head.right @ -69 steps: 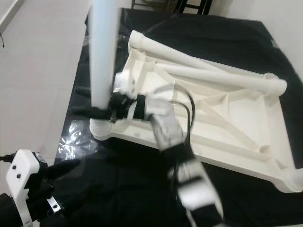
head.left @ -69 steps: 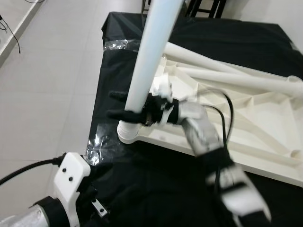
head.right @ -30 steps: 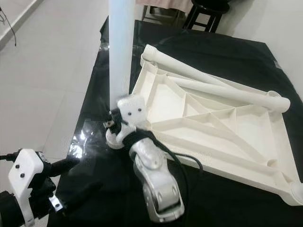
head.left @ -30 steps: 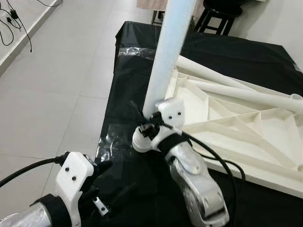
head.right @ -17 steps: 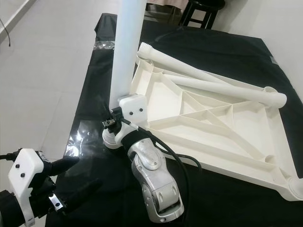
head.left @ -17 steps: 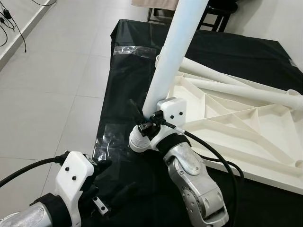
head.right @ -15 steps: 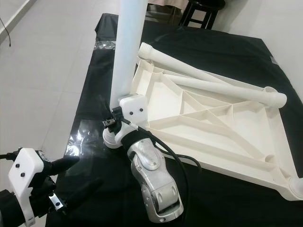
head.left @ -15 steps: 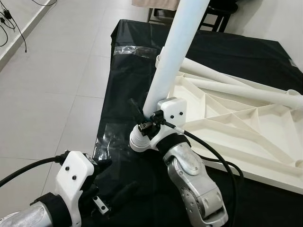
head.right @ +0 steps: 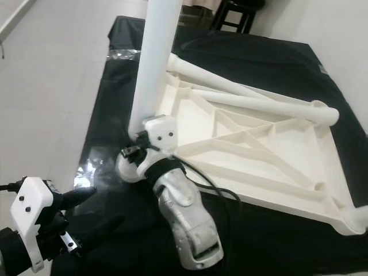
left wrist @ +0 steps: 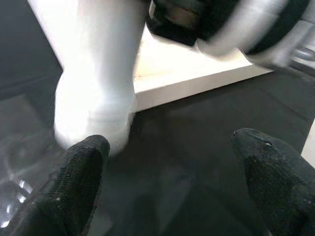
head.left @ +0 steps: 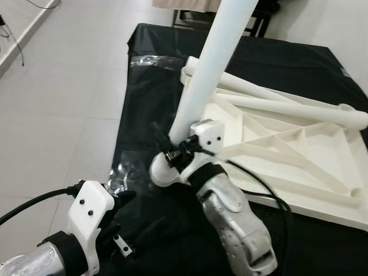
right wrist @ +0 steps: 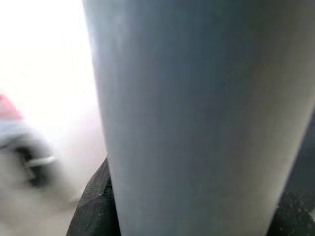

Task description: Building children table

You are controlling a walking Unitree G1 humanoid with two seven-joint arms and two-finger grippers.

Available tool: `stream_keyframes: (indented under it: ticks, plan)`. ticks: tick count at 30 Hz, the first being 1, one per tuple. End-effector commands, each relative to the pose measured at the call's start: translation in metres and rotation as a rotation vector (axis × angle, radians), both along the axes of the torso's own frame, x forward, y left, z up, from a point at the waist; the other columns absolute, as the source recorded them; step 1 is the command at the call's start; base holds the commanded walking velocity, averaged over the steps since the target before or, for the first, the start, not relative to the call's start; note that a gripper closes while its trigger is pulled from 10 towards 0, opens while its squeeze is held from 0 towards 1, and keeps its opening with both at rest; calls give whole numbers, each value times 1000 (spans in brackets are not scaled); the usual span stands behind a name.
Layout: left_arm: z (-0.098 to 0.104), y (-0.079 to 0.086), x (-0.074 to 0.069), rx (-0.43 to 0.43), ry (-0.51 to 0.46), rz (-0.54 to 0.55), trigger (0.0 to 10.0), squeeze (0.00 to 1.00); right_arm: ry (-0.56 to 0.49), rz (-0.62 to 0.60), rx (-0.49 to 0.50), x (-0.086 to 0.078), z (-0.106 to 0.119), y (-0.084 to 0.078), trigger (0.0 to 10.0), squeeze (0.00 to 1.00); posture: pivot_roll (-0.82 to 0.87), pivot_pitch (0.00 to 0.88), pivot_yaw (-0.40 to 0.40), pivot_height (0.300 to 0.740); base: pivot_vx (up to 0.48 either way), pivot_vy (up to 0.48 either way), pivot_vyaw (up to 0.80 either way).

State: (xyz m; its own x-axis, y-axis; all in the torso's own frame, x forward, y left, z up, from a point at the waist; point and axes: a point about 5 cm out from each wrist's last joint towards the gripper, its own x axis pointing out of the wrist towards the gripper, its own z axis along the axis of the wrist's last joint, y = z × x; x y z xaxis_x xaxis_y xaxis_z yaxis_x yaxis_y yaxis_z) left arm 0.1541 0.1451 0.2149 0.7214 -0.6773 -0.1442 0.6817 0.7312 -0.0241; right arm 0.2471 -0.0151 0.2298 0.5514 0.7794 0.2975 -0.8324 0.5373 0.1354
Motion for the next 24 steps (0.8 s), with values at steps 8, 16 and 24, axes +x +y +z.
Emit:
stream_keyframes:
  ticks: [8, 16, 24]
  plan:
    - [-6, -3, 0, -11, 26, -13, 10000, 0, -192, 439, -19, 31, 30, -23, 10000, 0, 39, 243, -130, 740, 0, 0, 0]
    - [-7, -4, -2, -11, 28, -17, 10000, 0, -216, 446, -32, 58, 39, -21, 10000, 0, 63, 244, -131, 740, 0, 0, 0]
    - [-5, -3, -9, -14, 39, -28, 10000, 0, -363, 24, -197, 112, 57, -14, 10000, 0, 101, 280, -134, 740, 0, 0, 0]
